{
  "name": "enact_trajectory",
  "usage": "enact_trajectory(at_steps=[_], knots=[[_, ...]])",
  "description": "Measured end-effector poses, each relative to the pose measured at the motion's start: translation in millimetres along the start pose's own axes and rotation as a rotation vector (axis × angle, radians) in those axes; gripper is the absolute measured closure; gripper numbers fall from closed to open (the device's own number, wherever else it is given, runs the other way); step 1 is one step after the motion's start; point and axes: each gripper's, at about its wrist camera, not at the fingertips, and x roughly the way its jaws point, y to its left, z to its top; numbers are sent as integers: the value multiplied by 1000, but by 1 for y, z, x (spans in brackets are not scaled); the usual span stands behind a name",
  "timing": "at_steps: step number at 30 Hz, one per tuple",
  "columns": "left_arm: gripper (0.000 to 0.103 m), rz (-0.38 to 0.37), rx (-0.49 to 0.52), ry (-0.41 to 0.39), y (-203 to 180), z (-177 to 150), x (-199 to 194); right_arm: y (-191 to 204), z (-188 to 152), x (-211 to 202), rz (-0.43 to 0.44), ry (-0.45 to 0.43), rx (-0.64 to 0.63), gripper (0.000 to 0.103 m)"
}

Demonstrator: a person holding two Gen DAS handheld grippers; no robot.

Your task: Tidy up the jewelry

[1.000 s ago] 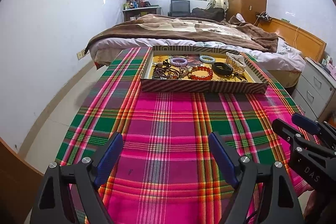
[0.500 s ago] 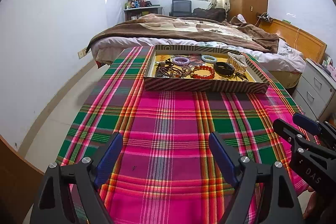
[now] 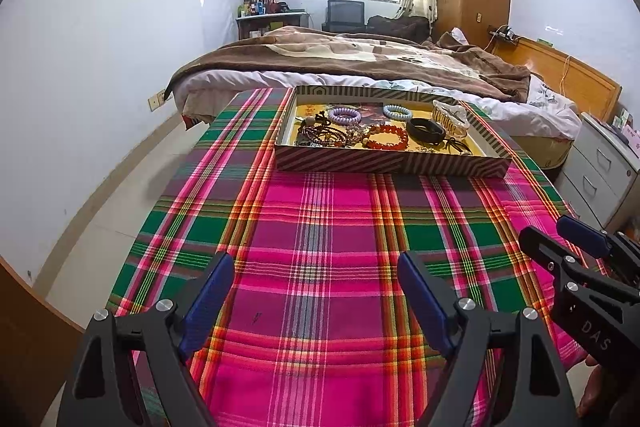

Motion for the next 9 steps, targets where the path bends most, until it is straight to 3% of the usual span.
enact_trajectory(at_steps=[9], knots=[[20,1,-3,6,0,-1,1,1,0,-1,0,1,0,47]])
